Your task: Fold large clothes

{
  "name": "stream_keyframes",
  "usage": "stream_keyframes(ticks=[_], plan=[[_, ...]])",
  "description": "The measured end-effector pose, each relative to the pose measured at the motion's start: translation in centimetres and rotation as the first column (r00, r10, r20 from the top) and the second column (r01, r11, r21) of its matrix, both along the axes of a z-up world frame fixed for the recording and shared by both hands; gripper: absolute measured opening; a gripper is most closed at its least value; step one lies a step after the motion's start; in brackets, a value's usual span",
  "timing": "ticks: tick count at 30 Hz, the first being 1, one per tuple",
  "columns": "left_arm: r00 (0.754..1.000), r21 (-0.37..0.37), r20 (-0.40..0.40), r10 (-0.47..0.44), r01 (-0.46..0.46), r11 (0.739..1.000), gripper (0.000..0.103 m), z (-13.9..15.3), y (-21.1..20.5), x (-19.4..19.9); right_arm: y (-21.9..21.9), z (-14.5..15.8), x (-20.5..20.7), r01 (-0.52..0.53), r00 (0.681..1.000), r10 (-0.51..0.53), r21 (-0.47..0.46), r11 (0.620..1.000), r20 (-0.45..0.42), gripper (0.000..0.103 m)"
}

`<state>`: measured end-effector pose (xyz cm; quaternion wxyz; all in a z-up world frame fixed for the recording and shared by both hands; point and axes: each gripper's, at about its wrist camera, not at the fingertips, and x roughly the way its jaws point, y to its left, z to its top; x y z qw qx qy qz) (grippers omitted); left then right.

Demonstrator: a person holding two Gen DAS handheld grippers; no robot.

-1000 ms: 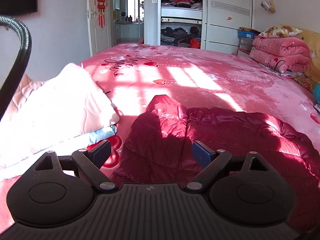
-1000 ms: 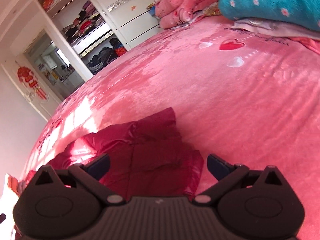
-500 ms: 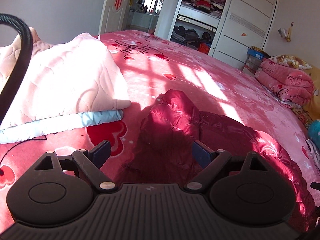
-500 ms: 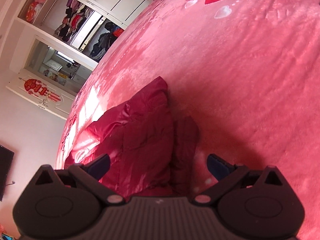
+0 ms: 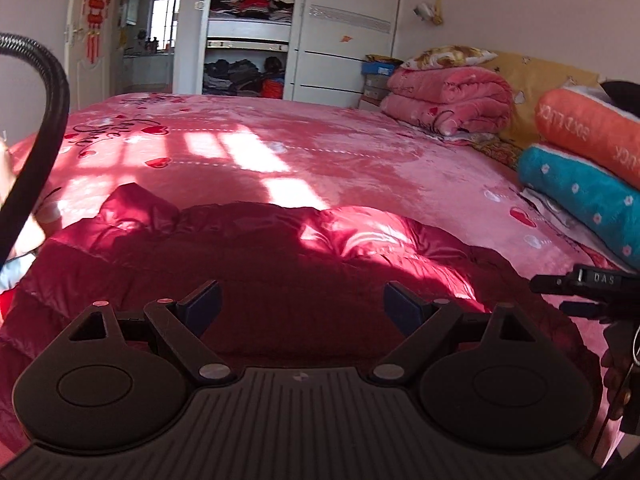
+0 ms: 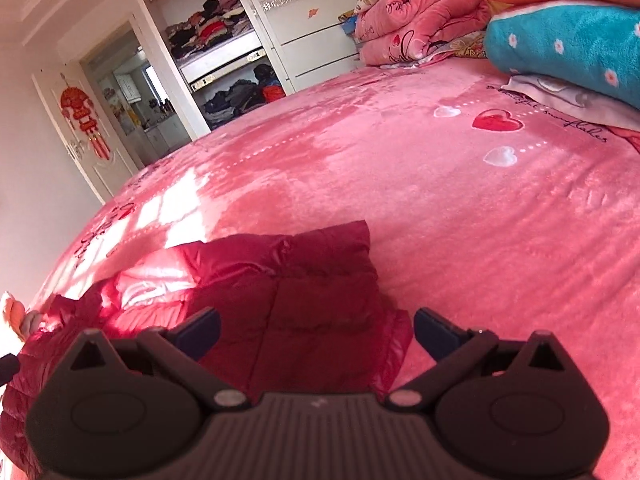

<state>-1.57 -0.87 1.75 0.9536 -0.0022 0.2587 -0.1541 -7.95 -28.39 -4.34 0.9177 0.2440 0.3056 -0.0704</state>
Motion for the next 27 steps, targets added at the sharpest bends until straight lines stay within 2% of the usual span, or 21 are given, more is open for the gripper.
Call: stream_keyframes(ticks=[4, 7, 12, 15, 20, 23, 27], plan=[[0.997, 0.074, -0.06, -0.052, 0.056, 0.996, 0.103, -2.7, -2.7, 0.7, -1.0, -0.8, -0.1, 0.031, 0.999, -0.029, 0.057, 0.998, -0.029, 0.102], [0.997, 0.141, -0.058, -0.052, 0.06, 0.988, 0.103, -4.7, -3.6, 0.6, -1.7, -1.1, -0.2, 0.054, 0.998, -0.051, 0.096, 0.994, -0.041, 0.102], [0.997, 0.145, -0.066, -0.048, 0.057, 0.988, 0.103, -5.6, -3.1, 0.9, -2.5, -1.7, 0.0, 0.071, 0.996, -0.06, 0.151, 0.986, -0.072, 0.102], [0.995, 0.08, -0.093, -0.042, 0.05, 0.996, 0.103, -4.2, -2.0, 1.3, -2.9, -2.1, 0.1, 0.076, 0.994, -0.06, 0.17, 0.983, -0.096, 0.102], [0.994, -0.053, -0.109, -0.001, -0.004, 0.999, 0.103, -1.1, 2.3, 0.6, -3.8, -2.8, -0.4, 0.057, 0.996, -0.033, 0.296, 0.954, -0.086, 0.102], [0.99, -0.073, -0.101, 0.094, -0.101, 0.992, 0.103, 0.4, 6.4, 0.7, -3.7, -3.5, -0.2, 0.024, 0.995, 0.011, 0.359, 0.933, -0.095, 0.102], [0.959, -0.097, -0.133, 0.251, -0.264, 0.96, 0.103, 1.2, 13.1, 2.0, -3.2, -3.8, 0.4, 0.018, 0.991, 0.032, 0.357, 0.934, -0.133, 0.102]])
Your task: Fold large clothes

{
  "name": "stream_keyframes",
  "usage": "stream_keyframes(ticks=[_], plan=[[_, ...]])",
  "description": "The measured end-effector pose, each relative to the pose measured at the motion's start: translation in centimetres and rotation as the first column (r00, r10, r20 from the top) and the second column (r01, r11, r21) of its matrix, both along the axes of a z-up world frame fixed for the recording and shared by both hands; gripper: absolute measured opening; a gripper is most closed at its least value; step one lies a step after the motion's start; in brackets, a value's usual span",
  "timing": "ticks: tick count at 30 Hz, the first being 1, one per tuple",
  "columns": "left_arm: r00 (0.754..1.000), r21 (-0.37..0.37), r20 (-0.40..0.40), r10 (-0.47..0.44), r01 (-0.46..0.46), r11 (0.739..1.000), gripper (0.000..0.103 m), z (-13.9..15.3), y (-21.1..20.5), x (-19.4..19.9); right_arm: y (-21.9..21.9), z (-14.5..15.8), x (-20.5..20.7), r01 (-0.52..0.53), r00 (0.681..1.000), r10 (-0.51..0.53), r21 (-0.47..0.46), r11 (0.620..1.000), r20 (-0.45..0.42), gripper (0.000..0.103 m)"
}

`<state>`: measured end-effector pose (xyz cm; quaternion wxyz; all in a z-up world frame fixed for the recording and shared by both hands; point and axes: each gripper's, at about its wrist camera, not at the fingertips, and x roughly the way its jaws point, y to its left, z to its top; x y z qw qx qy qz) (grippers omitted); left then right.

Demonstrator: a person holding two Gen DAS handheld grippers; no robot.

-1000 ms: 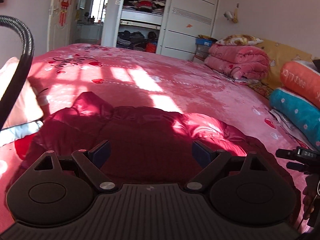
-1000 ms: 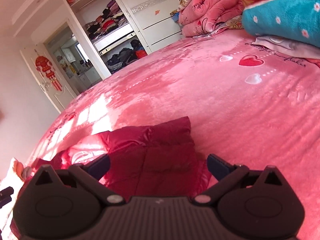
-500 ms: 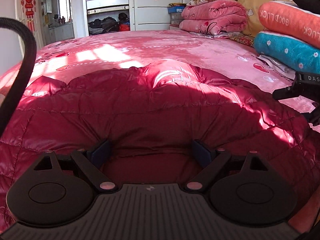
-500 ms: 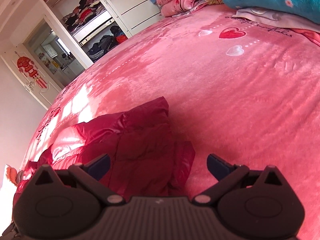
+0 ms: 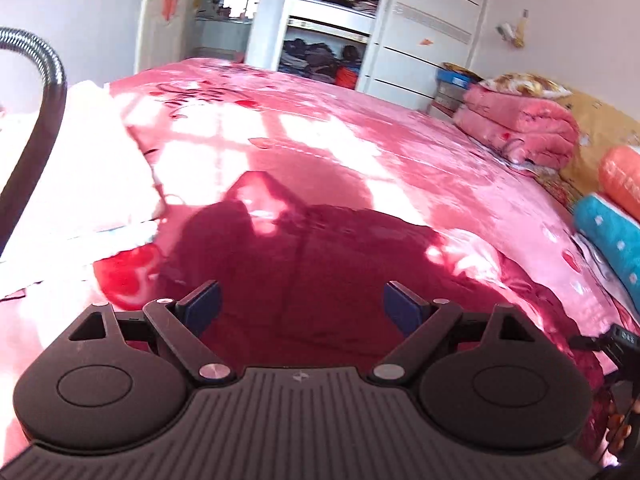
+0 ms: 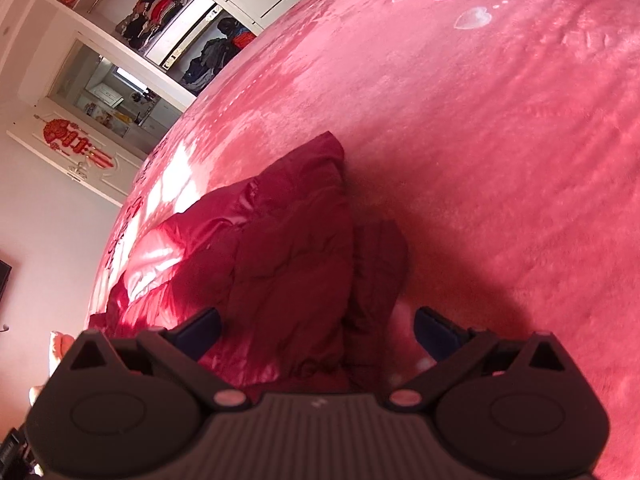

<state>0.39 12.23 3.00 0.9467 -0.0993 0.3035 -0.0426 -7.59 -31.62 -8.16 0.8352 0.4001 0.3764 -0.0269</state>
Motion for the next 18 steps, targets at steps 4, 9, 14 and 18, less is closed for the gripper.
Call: stream_keyframes(ticks=[4, 9, 14, 18], plan=[[0.994, -0.109, -0.083, 0.073, -0.082, 0.991, 0.103, -0.9, 5.3, 2.1, 0.0, -0.4, 0.3, -0.007, 1.0, 0.007, 0.015, 1.0, 0.004, 0.103], [0.983, -0.252, -0.173, 0.056, -0.099, 0.963, 0.103, -3.2, 8.4, 5.0, 0.4, -0.8, 1.1, -0.057, 0.998, 0.055, 0.07, 0.996, 0.034, 0.103], [0.974, -0.311, -0.225, -0.018, -0.054, 0.949, 0.103, -4.7, 8.2, 7.8, 1.1, -0.9, 2.1, -0.115, 0.992, 0.11, 0.084, 0.99, 0.057, 0.103], [0.967, -0.28, -0.251, -0.048, -0.026, 0.96, 0.103, -5.6, 7.3, 9.2, 0.8, -1.5, 2.6, -0.127, 0.99, 0.116, 0.135, 0.983, 0.086, 0.103]])
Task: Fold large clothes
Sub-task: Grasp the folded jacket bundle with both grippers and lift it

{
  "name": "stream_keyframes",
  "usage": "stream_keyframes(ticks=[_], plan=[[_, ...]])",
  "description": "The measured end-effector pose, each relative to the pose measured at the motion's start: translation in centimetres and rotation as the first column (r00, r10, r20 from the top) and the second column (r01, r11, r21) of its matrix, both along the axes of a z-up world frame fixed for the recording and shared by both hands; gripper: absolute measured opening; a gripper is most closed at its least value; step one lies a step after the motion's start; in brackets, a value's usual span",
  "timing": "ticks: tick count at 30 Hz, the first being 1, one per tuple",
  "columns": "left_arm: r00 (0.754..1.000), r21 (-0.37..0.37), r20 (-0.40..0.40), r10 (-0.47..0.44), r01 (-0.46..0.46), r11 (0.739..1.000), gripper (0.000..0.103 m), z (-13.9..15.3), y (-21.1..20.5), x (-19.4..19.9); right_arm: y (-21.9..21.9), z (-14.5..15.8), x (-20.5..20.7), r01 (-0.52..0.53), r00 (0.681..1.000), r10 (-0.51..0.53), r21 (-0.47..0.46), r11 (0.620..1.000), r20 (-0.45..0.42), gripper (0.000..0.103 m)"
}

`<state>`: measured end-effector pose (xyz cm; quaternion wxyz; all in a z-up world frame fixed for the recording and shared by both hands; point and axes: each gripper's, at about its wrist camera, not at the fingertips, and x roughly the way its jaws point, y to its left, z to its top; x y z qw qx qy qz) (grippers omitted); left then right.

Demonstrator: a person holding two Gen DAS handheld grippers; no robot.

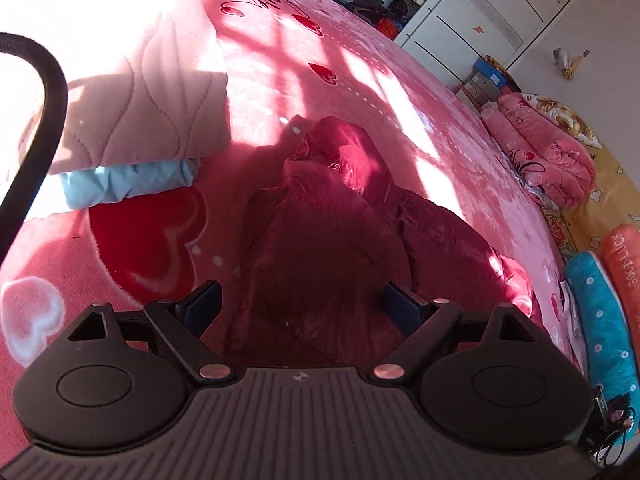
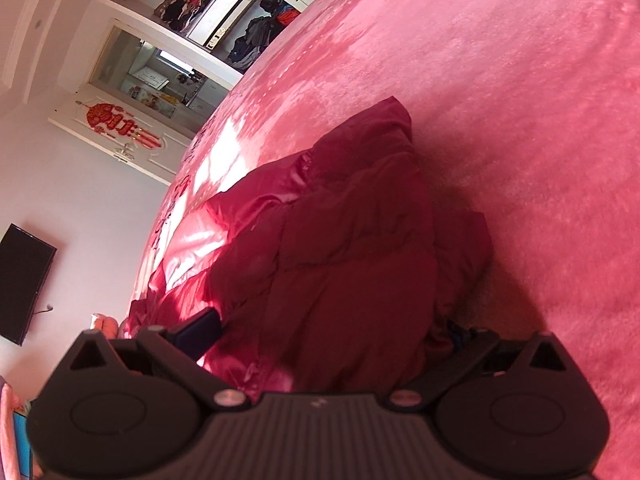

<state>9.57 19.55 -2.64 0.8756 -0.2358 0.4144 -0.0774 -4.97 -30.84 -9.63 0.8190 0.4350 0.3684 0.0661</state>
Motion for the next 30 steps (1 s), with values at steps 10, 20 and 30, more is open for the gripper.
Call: stream_keyframes(ticks=[10, 20, 30], plan=[[0.997, -0.038, -0.036, -0.068, 0.066, 0.997, 0.103, -1.4, -1.4, 1.4, -0.2, -0.5, 0.7, -0.021, 0.999, 0.021, 0.001, 1.0, 0.036, 0.103], [0.998, 0.014, 0.043, -0.042, 0.041, 0.999, 0.082, -1.2, -2.5, -0.8, 0.1, -0.2, 0.5, -0.013, 0.999, 0.016, -0.056, 0.998, 0.041, 0.094], [0.975, 0.224, 0.222, -0.023, -0.028, 0.974, 0.038, 0.7, -5.4, -6.5, 4.6, 3.5, -1.3, -0.012, 0.998, 0.033, -0.351, 0.936, 0.054, 0.049]])
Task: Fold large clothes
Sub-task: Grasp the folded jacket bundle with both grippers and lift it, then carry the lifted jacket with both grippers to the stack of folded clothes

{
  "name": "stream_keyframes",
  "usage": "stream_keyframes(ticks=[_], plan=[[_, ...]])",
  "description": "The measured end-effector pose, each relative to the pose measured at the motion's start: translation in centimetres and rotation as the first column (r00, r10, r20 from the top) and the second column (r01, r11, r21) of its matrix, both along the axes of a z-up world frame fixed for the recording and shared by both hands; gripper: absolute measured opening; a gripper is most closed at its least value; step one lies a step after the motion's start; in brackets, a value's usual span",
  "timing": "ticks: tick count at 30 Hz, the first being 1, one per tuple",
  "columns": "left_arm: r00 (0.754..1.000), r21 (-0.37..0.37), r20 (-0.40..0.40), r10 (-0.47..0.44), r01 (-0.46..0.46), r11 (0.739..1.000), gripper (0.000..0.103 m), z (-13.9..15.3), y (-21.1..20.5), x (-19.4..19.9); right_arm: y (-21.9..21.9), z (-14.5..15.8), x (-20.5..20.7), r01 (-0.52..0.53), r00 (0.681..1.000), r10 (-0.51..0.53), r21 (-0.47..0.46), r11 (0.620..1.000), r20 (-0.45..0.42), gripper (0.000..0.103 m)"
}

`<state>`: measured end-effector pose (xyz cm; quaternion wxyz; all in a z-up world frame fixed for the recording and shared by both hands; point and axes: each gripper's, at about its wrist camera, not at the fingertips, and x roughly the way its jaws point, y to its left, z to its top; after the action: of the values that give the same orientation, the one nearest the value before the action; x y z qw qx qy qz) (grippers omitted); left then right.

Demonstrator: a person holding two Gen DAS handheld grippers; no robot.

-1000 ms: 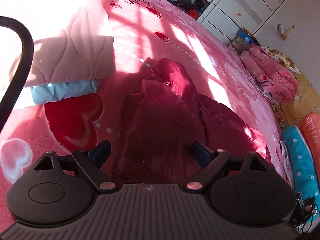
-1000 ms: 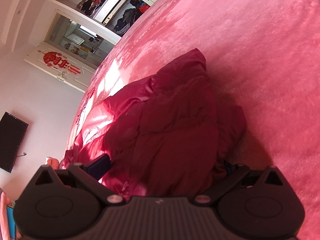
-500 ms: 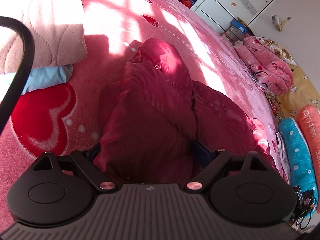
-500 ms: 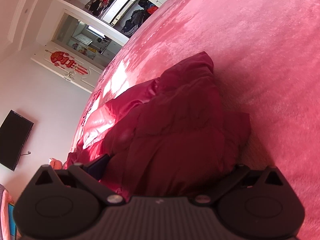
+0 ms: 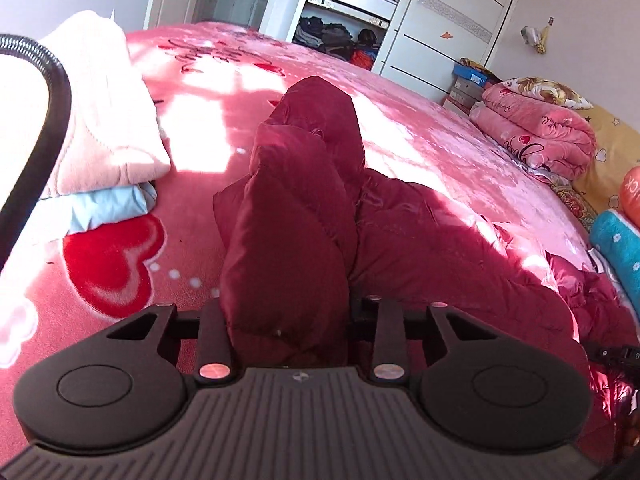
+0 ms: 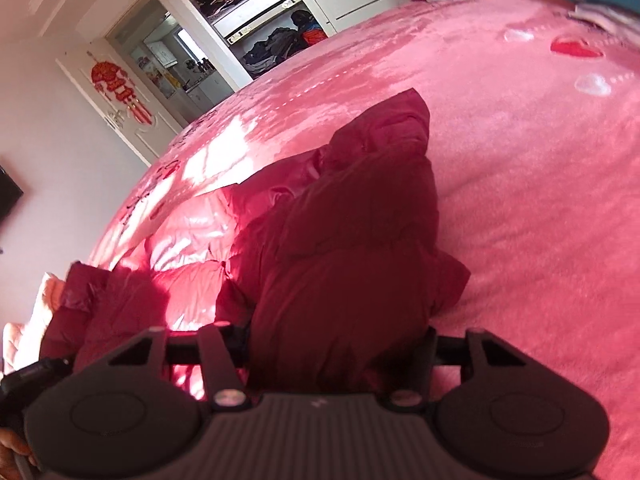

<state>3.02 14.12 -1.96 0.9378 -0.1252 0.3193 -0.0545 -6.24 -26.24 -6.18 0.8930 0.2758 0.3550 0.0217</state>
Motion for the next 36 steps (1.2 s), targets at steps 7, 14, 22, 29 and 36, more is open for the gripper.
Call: stream_keyframes(ticks=[7, 14, 22, 29, 36], plan=[[0.996, 0.021, 0.09, 0.006, -0.008, 1.0, 0.03, 0.8, 0.2, -2.7, 5.2, 3.0, -2.1, 0.014, 0.999, -0.003, -0.329, 0.944, 0.036, 0.03], [0.989, -0.045, 0.148, -0.006, 0.013, 0.999, 0.027, 2.0, 2.5, -4.8, 9.6, 5.9, -3.3, 0.044, 0.99, 0.04, -0.573, 0.818, 0.133, 0.021], [0.963, -0.13, 0.262, 0.059, -0.025, 0.991, 0.026, 4.6, 6.5, -7.0, 14.0, 10.5, -3.6, 0.059, 0.961, 0.154, -0.711, 0.701, 0.232, 0.019], [0.899, -0.221, 0.39, 0.2, -0.119, 0.968, 0.026, 8.6, 12.7, -10.2, 18.8, 17.8, -3.1, 0.146, 0.873, 0.261, -0.732, 0.665, 0.411, 0.018], [0.773, -0.259, 0.465, 0.432, -0.348, 0.901, 0.026, 11.8, 21.5, -14.6, 24.8, 24.9, 1.9, 0.075, 0.749, 0.374, -0.632, 0.772, 0.546, 0.018]])
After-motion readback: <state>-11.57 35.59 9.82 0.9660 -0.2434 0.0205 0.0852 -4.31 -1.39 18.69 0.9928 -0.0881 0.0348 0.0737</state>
